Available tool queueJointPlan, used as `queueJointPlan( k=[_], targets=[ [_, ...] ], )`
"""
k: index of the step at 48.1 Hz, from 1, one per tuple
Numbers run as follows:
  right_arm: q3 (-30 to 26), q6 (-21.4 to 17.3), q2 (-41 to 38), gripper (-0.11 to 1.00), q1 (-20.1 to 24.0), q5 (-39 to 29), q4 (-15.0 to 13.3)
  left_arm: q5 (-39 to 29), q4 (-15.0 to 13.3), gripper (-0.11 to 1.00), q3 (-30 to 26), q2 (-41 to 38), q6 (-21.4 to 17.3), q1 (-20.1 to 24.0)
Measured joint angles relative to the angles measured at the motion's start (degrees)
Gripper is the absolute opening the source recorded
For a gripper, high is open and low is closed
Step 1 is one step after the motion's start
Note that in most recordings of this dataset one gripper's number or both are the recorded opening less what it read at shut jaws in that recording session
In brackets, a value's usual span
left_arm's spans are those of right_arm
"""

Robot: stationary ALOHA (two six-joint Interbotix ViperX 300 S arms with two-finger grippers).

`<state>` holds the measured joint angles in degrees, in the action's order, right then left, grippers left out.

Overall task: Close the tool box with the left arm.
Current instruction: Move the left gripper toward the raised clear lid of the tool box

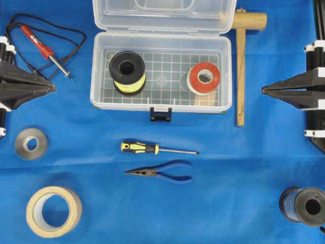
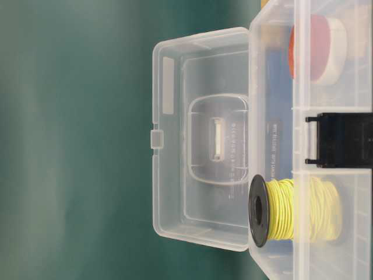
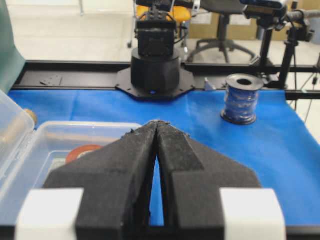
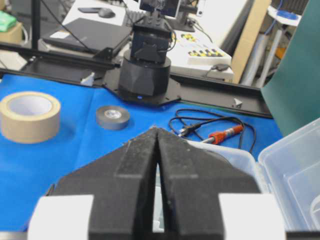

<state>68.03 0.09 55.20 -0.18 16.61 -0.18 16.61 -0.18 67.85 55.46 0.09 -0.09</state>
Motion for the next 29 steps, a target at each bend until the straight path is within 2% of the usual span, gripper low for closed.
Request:
queueJointPlan(
  k=[6,12,17,25,27,29],
  targets=[
    [-0.7,-0.1,-0.2,0.0,0.0,-0.1,0.1,0.2,-1.8,0.0,-0.4,-0.5,-0.8,0.0],
    [-1.8,-0.1,-1.0,0.0,-0.8,-1.1,0.0,0.0,-2.0,0.0,-2.0,-1.3,-1.0,1.2],
    [-2.0,-0.1,-1.1,0.0,-1.2,-2.3,0.0,-1.8,-2.0,0.0,-4.0,-2.8,-1.1,4.7],
    [-2.1,-0.1,-1.1,0.0,-1.5,-3.1,0.0,-6.0,-2.0,0.01,-9.0,-7.2,-0.9,13.0],
    [-2.0,-0.1,-1.2,0.0,-1.6,-3.3,0.0,-6.6,-2.1,0.04,-10.3,-8.2,-0.9,14.4],
    [-2.1,-0.1,-1.4,0.0,-1.6,-3.3,0.0,-7.0,-2.1,0.13,-11.4,-9.1,-1.0,15.7]
  ],
)
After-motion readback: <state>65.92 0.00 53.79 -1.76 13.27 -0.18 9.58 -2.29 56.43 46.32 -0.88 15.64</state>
